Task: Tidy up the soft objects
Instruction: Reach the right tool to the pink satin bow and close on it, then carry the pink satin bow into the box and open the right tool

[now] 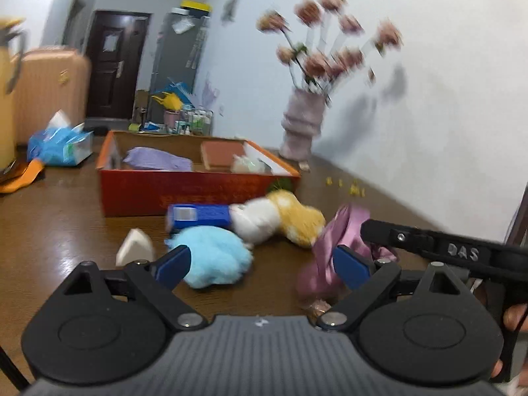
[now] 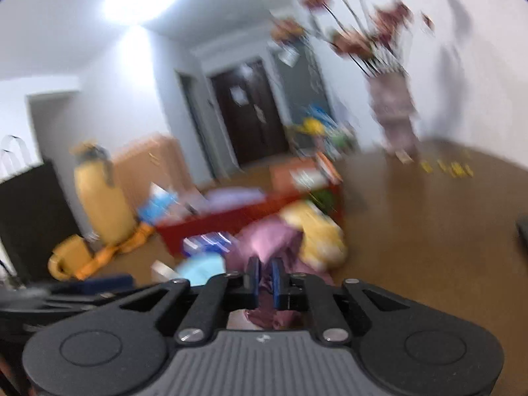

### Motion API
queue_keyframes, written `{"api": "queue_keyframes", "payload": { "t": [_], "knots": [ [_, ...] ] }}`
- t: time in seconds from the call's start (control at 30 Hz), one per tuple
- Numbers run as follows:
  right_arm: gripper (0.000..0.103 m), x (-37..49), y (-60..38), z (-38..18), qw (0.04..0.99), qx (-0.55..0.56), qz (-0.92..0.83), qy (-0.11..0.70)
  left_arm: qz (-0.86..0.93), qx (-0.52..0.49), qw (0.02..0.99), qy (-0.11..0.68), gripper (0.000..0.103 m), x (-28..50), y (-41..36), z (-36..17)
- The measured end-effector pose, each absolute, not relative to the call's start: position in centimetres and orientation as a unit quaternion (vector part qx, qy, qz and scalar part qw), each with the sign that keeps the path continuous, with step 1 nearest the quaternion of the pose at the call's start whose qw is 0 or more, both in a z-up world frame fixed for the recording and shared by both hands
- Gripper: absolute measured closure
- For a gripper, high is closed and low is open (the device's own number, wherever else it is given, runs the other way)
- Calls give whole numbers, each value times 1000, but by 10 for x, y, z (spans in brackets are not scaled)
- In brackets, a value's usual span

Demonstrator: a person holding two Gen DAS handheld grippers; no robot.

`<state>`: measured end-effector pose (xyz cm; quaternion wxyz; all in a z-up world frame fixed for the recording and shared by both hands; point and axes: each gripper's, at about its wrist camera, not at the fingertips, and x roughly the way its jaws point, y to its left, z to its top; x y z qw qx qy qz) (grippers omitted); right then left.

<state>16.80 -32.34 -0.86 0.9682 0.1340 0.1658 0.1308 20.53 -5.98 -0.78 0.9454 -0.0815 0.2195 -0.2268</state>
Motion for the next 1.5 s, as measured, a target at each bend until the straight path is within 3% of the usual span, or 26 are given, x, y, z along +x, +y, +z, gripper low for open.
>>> {"api": "queue_keyframes", "payload": {
  "t": [0.03,0.2,0.3,0.5,0.6,0.67,0.73,0.8,0.87,0.9,0.93,0.97,1.07,1.1,1.2,1.27,1.33,1.4,1.43,1.5],
  "knots": [
    [103,165,-312,-2,968,123,151,158,-217,-100,946,221,8,204,-45,-6],
    [102,165,-240,-18,954,74,199,211,-150,-138,954,222,8,185,12,-13],
    [92,160,-213,-35,939,82,247,223,-127,-137,955,230,8,175,22,-17],
    [89,116,-244,-13,962,91,198,164,-204,-127,944,224,7,155,1,-21],
    [71,109,-285,2,970,97,148,168,-251,-104,935,226,7,152,-37,-26],
    [67,120,-305,-2,967,106,128,191,-274,-81,933,220,7,151,-62,-32],
    [67,131,-320,-13,962,126,122,209,-269,-35,935,230,14,154,-87,-38],
    [67,149,-325,-26,952,143,146,230,-262,-11,931,252,58,161,-96,-46],
    [68,166,-323,-39,941,155,172,247,-267,-29,923,276,68,170,-87,-54],
    [71,174,-318,-44,937,159,178,256,-263,-45,923,279,70,174,-79,-55],
    [85,180,-313,-48,934,157,185,263,-250,-55,926,278,71,177,-69,-55],
    [88,187,-305,-51,930,153,197,268,-236,-60,930,275,71,180,-58,-54],
    [90,196,-280,-49,921,150,227,278,-191,-80,939,275,69,188,-30,-53],
    [90,197,-270,-49,921,143,231,280,-182,-88,939,277,58,189,-21,-52],
    [91,204,-248,-50,921,134,227,287,-165,-104,940,279,43,188,-1,-51],
    [92,202,-243,-50,920,140,226,289,-172,-106,935,292,44,189,4,-52],
    [92,202,-238,-52,922,135,221,288,-186,-110,924,315,59,194,3,-56],
    [93,202,-236,-53,922,135,218,289,-207,-119,917,320,84,197,5,-58],
    [93,201,-236,-53,922,134,217,290,-214,-120,916,319,84,197,5,-56],
    [96,201,-236,-52,922,133,216,292,-214,-112,918,315,94,199,3,-53]
  ]
}}
